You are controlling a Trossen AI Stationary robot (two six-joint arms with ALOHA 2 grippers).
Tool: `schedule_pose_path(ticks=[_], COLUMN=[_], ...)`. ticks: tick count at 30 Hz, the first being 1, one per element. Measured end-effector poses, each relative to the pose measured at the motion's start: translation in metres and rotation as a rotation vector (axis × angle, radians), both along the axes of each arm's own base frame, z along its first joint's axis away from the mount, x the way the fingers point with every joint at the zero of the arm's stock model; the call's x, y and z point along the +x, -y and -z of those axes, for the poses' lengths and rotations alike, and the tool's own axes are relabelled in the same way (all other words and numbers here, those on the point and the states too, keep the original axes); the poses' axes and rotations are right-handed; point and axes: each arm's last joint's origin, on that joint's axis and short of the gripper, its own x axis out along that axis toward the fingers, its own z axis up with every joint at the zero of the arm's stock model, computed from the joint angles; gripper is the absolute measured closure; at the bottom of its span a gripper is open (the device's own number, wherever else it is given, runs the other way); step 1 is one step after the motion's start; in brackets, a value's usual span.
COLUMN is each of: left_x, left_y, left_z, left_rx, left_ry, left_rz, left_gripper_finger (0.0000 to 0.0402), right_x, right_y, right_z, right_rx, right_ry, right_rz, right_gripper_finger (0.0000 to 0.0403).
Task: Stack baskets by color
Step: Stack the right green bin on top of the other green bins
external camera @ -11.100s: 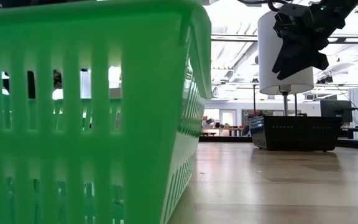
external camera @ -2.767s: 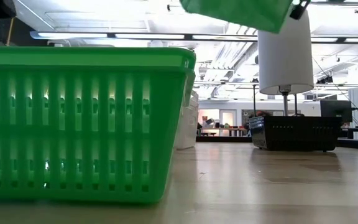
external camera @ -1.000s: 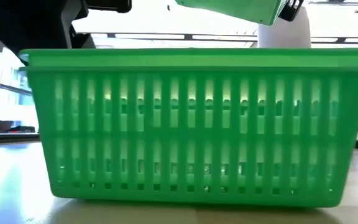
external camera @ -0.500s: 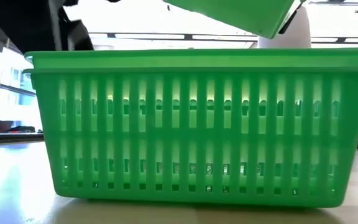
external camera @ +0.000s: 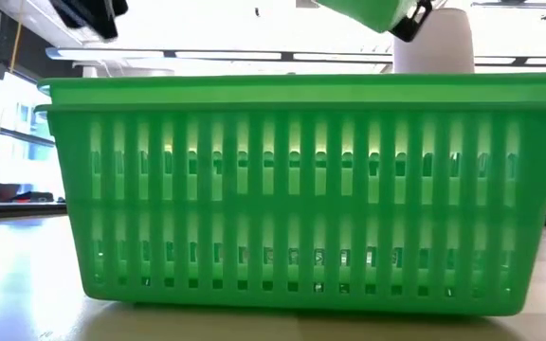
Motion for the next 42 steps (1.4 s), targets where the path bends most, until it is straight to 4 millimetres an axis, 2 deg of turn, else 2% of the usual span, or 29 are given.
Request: schedule_pose_path(ticks=[8, 26, 42], left_x=[-0.012, -0.013, -0.013], left_y=[-0.007, -0.008, -0.008], left_z=[-0.021, -0.018, -0.018], left_rx=[-0.004, 0.012, 0.014], left_ry=[0.073, 0.051, 0.052], left_rz=[-0.015, -0.017, -0.018], left_gripper_finger=[0.0312, 0.0312, 0.0312], right_x=[0.003, 0.025, 0.029], right_y=[0.001, -0.003, -0.004], right_z=[-0.001, 0.052, 0.067], right_rx=[0.008, 0.073, 0.003], right_ry=[0.022, -0.191, -0.210], right_rz=[0.015, -0.003, -0.059], right_gripper_finger=[0.0403, 0.0403, 0.0403])
